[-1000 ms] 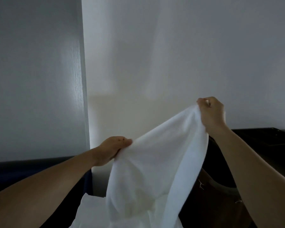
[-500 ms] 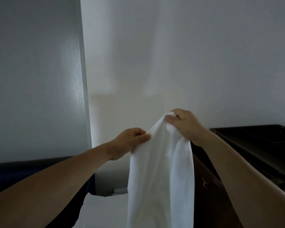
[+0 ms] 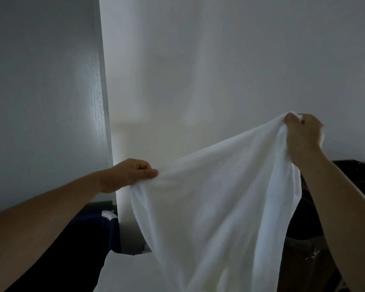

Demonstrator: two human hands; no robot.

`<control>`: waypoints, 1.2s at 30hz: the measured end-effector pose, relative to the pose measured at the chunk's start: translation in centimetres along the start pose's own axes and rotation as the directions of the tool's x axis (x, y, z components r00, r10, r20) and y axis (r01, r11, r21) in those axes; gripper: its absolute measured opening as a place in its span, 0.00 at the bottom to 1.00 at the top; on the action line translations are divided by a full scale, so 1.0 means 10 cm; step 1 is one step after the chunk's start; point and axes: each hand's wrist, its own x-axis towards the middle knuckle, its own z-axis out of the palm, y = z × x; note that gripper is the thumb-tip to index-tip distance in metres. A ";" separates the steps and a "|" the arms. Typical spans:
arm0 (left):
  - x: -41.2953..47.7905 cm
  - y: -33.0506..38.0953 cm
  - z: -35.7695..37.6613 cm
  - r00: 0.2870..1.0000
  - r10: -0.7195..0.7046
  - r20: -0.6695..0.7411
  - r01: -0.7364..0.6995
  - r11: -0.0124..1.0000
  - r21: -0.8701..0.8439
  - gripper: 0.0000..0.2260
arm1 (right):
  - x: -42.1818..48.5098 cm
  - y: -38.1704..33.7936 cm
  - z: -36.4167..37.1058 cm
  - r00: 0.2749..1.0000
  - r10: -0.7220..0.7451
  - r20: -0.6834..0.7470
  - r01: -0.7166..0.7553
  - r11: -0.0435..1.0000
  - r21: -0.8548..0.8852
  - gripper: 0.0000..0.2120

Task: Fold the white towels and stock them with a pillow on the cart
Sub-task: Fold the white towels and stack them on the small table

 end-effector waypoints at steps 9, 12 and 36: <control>0.27 0.64 0.43 0.984 0.175 -0.047 -0.172 0.984 0.049 0.11 | -1.03 -0.25 0.46 0.522 -0.105 0.847 0.125 0.991 0.046 0.24; 0.28 0.75 0.53 0.980 0.193 0.050 -0.196 0.978 0.068 0.08 | -1.30 -0.28 0.57 0.343 -0.143 0.928 0.073 0.989 0.126 0.17; 0.13 0.52 0.34 0.984 0.112 -0.140 -0.129 0.985 -0.117 0.10 | -0.91 -0.21 0.65 0.560 -0.148 0.815 0.072 0.989 0.130 0.24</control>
